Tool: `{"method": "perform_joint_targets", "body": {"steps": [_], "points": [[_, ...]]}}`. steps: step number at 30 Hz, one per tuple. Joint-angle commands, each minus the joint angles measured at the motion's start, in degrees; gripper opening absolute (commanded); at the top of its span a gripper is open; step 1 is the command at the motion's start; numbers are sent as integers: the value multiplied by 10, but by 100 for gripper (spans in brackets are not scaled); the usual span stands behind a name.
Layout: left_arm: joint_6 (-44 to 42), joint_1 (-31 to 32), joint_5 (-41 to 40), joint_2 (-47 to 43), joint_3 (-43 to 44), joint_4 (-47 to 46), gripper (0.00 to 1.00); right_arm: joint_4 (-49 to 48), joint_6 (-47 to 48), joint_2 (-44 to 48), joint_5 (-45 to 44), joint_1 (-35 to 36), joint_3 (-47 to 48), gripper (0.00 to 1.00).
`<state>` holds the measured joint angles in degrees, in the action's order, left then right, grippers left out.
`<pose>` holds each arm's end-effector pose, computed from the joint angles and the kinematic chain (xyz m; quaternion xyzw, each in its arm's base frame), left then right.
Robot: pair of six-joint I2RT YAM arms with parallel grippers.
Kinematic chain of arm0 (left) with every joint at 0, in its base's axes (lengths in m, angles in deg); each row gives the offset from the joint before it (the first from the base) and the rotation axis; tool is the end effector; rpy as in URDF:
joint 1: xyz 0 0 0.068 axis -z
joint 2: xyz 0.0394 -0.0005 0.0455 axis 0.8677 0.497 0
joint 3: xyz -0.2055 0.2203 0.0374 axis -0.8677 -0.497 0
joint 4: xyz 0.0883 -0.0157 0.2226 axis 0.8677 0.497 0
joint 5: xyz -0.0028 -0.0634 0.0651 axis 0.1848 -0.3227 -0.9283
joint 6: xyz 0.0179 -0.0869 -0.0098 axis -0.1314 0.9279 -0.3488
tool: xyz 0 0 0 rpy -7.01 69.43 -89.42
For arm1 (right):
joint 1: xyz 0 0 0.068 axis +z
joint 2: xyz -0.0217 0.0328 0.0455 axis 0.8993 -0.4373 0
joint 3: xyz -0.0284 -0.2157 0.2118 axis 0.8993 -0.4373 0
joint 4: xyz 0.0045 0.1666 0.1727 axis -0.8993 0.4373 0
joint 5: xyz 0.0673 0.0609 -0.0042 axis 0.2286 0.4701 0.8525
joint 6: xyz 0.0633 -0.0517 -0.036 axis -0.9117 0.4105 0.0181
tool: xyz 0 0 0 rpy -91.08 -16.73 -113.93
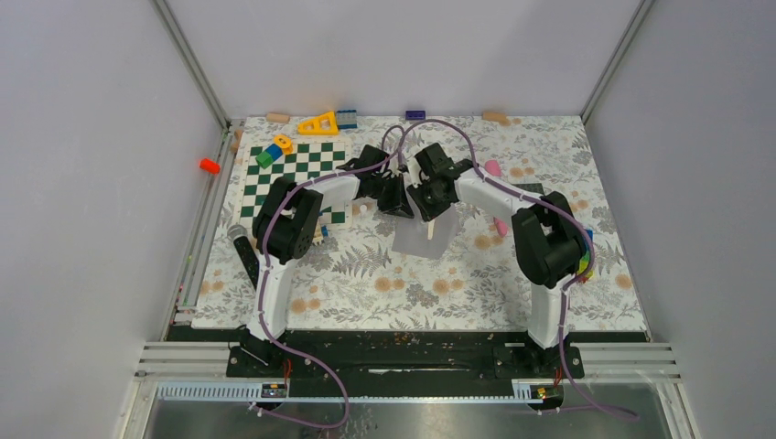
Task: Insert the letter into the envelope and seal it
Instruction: Paint the envelope at the center of the board.
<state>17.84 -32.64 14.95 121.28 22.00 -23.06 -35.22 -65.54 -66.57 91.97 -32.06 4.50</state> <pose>0.4181 -0.2701 0.1392 0.0861 0.9080 -0.3914 0.1221 0.3671 0.2359 0.2033 -0.3510 0.8953 0.0853 0.2608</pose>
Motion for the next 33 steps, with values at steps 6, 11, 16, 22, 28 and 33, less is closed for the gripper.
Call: {"method": "perform_joint_targets", "body": {"steps": [6, 11, 16, 22, 28, 33], "points": [[-25, 9, -30, 15, 13, 8, 0, -29, -10, -22, -87, 5, 32, 0], [-25, 9, -30, 16, 13, 8, 0, -44, -10, -23, -100, 5, 32, 0], [-26, 9, -30, 16, 13, 8, 0, -53, -16, -31, -97, 5, 43, 0], [-26, 9, -27, 18, 15, 8, 0, -53, -21, -53, -96, 5, 65, 0], [-26, 9, -26, 18, 16, 9, 0, -54, -26, -69, -107, 5, 87, 0], [-27, 9, -27, 18, 16, 10, 0, -59, -42, -76, -102, 5, 103, 0]]}}
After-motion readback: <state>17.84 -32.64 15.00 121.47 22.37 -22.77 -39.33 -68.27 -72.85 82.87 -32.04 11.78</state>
